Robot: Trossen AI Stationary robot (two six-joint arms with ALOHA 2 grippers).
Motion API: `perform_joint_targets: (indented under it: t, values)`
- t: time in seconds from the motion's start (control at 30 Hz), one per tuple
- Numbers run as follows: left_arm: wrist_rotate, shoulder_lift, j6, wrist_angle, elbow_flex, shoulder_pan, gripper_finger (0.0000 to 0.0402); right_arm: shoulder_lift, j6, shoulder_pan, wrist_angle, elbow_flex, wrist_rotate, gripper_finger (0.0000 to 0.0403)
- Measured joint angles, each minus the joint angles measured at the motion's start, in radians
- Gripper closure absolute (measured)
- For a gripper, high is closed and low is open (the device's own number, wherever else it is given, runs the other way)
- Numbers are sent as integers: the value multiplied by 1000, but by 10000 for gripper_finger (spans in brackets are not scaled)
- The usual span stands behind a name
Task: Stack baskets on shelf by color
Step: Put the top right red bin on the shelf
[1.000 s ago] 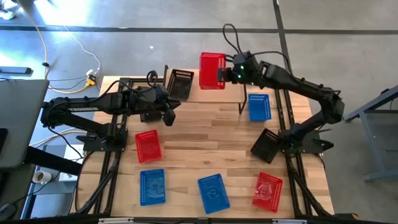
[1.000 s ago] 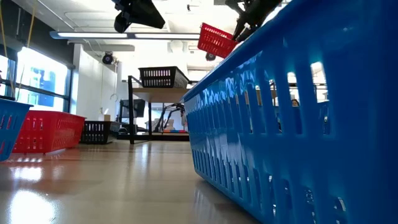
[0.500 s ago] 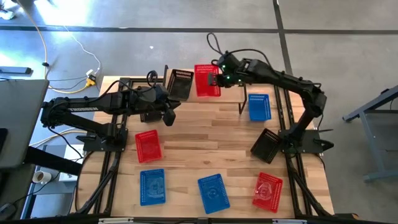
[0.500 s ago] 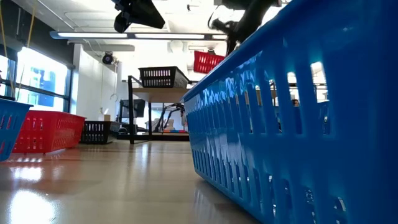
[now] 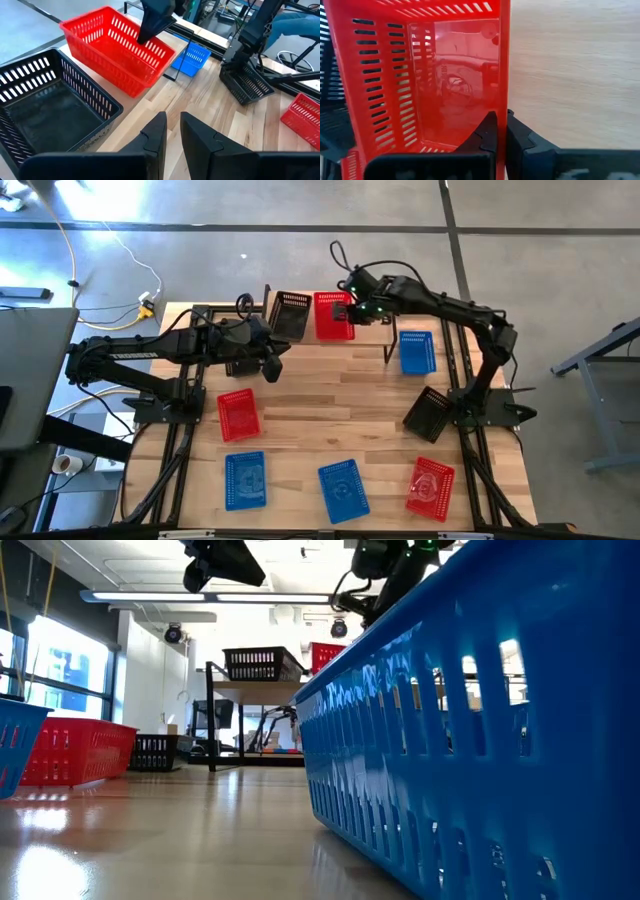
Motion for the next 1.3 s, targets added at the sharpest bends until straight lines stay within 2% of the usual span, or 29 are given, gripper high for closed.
perform_joint_targets:
  t: [0.9,1.3]
  values:
    - [-3,0,-1,3,0,0,355,13,-33,-23,49,0,-2,402]
    - [-3,0,0,4,0,0,355,13,-49,-41,50,0,-50,401]
